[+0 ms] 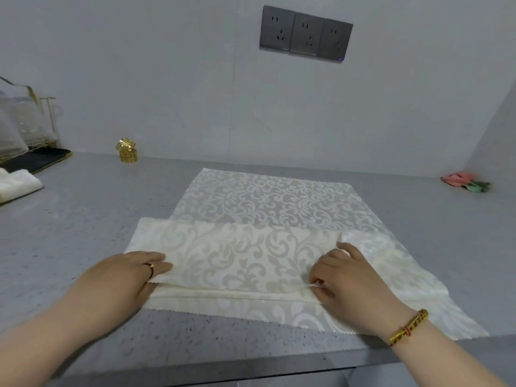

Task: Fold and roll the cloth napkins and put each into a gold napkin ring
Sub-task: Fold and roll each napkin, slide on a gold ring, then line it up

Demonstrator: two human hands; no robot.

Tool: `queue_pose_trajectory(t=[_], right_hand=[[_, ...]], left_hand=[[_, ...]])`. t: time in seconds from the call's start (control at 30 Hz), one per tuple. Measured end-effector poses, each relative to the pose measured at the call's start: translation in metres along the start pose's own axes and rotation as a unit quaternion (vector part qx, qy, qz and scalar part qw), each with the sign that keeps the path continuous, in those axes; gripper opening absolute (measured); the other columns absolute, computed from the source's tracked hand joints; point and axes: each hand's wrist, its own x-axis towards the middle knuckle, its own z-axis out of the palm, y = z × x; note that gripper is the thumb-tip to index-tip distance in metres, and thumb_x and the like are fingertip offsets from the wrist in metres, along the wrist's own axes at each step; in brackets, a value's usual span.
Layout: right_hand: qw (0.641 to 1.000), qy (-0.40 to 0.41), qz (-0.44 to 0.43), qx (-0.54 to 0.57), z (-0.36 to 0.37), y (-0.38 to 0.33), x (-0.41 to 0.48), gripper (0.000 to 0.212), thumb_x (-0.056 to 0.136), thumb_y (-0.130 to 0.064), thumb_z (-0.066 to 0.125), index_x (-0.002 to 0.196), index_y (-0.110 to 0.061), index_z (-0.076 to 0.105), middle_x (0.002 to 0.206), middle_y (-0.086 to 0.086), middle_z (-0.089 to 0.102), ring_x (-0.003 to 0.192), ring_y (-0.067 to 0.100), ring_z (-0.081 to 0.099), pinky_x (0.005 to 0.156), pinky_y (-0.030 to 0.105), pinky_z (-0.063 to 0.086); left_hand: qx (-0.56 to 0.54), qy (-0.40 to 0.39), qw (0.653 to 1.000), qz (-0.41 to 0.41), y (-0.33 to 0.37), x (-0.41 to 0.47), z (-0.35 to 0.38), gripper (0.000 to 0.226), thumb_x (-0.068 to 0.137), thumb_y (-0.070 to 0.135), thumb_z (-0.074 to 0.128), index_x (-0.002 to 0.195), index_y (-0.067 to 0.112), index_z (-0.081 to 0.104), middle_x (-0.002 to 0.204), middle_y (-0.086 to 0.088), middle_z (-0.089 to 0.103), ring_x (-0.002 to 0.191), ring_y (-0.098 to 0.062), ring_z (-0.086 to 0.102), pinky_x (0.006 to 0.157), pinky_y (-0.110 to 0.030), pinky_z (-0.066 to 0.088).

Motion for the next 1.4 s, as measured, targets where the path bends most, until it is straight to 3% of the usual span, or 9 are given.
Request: queue_pose_trajectory(t=[0.2,0.33,0.4,0.5,0.57,0.63,0.7,0.93,1.4], right_hand=[[0.997,-0.019,0.064,-0.041,-0.004,0.021,-0.022,0.028,0.074,-0.031,0.042,0.058,-0.022,0.063,0.059,-0.01,0.06,0.054,0.014,0.058,0.073,0.02,0.031],[0.985,-0.028,0.139,-0.098,-0.005,0.034,-0.041,0.04,0.077,-0.041,0.038,0.059,-0.022,0.068,0.06,-0.007,0.065,0.054,0.02,0.063,0.078,0.032,0.029],[0.979,-0.026,0.166,-0.119,-0.006,0.038,-0.05,0.062,0.089,-0.054,0.023,0.062,-0.025,0.069,0.061,-0.01,0.066,0.055,0.019,0.063,0.078,0.035,0.027],[0.978,-0.017,0.193,-0.078,-0.011,0.037,-0.056,0.076,0.09,-0.064,0.009,0.066,-0.027,0.07,0.066,-0.013,0.067,0.06,0.017,0.064,0.077,0.032,0.025],[0.98,0.007,0.195,-0.028,-0.014,0.036,-0.052,0.074,0.091,-0.062,0.011,0.067,-0.024,0.07,0.069,-0.01,0.069,0.063,0.019,0.065,0.075,0.029,0.026],[0.98,0.029,0.197,0.02,-0.016,0.034,-0.036,0.061,0.093,-0.054,0.025,0.074,-0.019,0.071,0.075,-0.004,0.07,0.07,0.025,0.066,0.075,0.029,0.031],[0.978,0.001,0.198,0.061,-0.018,0.028,-0.009,0.034,0.092,-0.035,0.045,0.09,-0.013,0.07,0.095,0.003,0.07,0.09,0.029,0.063,0.08,0.032,0.038],[0.972,-0.112,0.119,0.169,0.011,-0.037,0.096,0.04,0.098,-0.023,0.034,0.136,-0.012,0.04,0.142,0.006,0.041,0.131,0.02,0.035,0.105,0.025,0.021],[0.945,-0.224,0.124,0.203,0.055,-0.061,0.12,0.052,0.099,-0.039,0.025,0.146,-0.02,0.015,0.156,0.002,0.004,0.143,0.014,-0.001,0.114,0.031,-0.004]], left_hand=[[-0.093,-0.086,0.991,-0.052,-0.005,-0.006,-0.002,0.049,0.078,0.042,0.033,0.107,0.023,0.068,0.107,0.004,0.068,0.091,-0.017,0.068,0.073,-0.027,0.05],[-0.154,-0.154,0.971,-0.097,0.0,-0.004,-0.016,0.103,0.042,0.094,-0.007,0.125,0.048,0.031,0.129,0.03,0.019,0.125,0.008,0.024,0.101,-0.011,0.019],[-0.16,-0.179,0.965,-0.102,0.001,0.001,-0.022,0.122,0.029,0.096,-0.02,0.129,0.047,0.03,0.131,0.031,0.019,0.129,0.007,0.023,0.102,-0.009,0.016],[-0.199,-0.162,0.958,-0.127,0.005,0.015,-0.03,0.128,0.032,0.098,-0.012,0.133,0.037,0.04,0.139,0.023,0.028,0.132,-0.001,0.029,0.103,-0.011,0.016],[-0.211,-0.174,0.953,-0.134,0.012,0.035,-0.034,0.106,0.056,0.092,0.003,0.137,0.032,0.037,0.144,0.019,0.025,0.135,-0.005,0.025,0.106,-0.015,0.015],[-0.174,-0.188,0.956,-0.145,0.017,0.062,-0.029,0.069,0.084,0.063,0.02,0.143,0.027,0.025,0.152,0.01,0.016,0.14,-0.01,0.016,0.11,-0.02,0.011],[-0.149,-0.191,0.958,-0.154,0.023,0.086,-0.02,0.057,0.095,0.046,0.026,0.146,0.022,0.015,0.155,0.004,0.01,0.142,-0.013,0.011,0.112,-0.024,0.009],[-0.104,-0.282,0.934,-0.196,0.046,0.111,0.017,0.06,0.098,0.045,0.018,0.147,0.015,0.002,0.156,-0.003,-0.003,0.143,-0.017,-0.002,0.115,-0.035,0.001],[-0.109,-0.244,0.932,-0.245,0.046,0.099,0.021,0.06,0.097,0.047,0.015,0.147,0.018,0.0,0.156,-0.001,-0.007,0.143,-0.014,-0.008,0.114,-0.034,-0.005]])
